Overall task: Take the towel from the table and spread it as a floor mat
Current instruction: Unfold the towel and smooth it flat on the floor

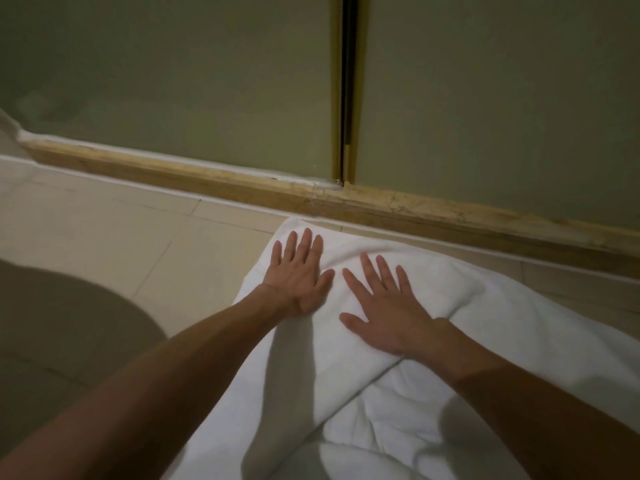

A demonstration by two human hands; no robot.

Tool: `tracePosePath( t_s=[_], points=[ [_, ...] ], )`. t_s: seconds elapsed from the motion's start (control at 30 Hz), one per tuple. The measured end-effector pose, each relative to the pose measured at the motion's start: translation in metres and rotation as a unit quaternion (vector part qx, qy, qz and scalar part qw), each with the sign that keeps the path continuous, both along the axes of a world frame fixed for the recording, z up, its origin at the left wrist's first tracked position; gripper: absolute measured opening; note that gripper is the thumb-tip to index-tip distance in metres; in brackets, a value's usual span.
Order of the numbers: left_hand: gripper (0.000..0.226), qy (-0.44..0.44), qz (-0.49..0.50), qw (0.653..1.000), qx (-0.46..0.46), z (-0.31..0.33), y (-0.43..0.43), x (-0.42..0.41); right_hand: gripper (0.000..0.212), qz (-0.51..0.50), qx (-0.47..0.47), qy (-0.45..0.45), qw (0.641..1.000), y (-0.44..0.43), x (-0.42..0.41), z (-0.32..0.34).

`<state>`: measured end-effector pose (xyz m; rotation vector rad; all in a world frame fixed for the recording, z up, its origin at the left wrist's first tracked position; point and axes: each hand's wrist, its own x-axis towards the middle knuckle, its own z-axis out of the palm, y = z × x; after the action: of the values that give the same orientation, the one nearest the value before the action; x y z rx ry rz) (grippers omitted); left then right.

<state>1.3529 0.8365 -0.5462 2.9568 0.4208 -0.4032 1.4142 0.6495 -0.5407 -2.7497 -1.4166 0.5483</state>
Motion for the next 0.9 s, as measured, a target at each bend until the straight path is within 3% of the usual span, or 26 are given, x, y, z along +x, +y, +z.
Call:
tracePosePath(
  t_s=[0.4,0.9],
  points=[
    [0.064,-0.024,-0.067,0.997,-0.024,0.021,-0.037,-0.061,0.066,0.008,0.021,0.005,1.0,-0.02,-0.057,0.03],
    [0.072,0.005,-0.001,0.998,-0.055,0.022,-0.054,-0.182,0.075,0.128,0.033,-0.027,0.991,-0.036,-0.149,0.031]
  ],
)
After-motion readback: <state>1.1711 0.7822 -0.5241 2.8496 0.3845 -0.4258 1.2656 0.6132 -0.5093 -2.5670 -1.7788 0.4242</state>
